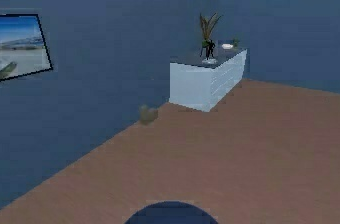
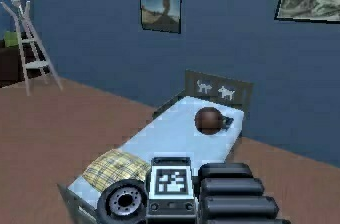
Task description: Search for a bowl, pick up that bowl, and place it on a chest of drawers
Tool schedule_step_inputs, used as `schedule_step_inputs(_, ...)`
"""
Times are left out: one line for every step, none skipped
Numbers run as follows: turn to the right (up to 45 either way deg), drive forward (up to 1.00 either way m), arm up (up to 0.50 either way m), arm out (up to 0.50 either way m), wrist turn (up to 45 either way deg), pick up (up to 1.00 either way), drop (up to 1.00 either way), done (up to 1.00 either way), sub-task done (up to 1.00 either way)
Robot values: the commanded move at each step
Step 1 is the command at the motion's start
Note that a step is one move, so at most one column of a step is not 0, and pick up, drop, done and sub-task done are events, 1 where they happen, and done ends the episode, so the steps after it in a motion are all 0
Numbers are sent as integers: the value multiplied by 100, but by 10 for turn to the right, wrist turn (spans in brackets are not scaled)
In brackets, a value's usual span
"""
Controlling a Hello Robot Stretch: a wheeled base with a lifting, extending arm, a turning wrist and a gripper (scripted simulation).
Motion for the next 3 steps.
schedule_step_inputs(240, 0, 0, 0, 0, 0, 0, 0, 0)
schedule_step_inputs(0, 100, 0, 0, 0, 0, 0, 0, 0)
schedule_step_inputs(0, 100, 0, 0, 0, 0, 0, 0, 0)
